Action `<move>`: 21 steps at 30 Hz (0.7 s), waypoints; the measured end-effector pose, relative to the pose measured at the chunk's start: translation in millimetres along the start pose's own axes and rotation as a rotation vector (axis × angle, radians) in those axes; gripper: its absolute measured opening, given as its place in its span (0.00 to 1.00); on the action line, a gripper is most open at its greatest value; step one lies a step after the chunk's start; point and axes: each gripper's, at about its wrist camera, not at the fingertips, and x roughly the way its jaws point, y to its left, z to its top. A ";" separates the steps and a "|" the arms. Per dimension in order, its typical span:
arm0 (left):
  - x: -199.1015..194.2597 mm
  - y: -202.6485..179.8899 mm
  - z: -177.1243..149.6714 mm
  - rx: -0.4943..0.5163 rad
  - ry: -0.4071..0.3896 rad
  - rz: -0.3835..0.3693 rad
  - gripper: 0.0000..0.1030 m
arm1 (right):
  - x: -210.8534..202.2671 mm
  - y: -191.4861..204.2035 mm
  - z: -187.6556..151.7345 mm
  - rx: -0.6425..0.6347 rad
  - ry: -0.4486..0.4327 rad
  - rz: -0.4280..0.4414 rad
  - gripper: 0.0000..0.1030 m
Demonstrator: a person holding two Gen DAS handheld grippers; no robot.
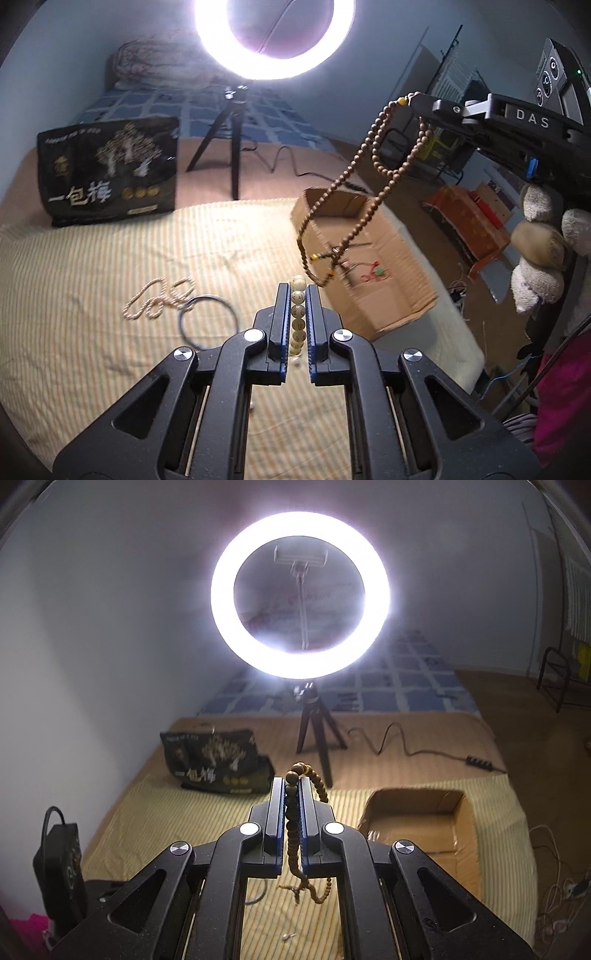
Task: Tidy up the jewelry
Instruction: 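Lift the bracelet and mala into the cardboard box and open both tools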
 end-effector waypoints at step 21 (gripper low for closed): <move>36.0 -63.9 18.5 0.044 0.002 -0.112 0.05 | -43.6 -68.3 13.1 0.086 -0.120 -0.107 0.05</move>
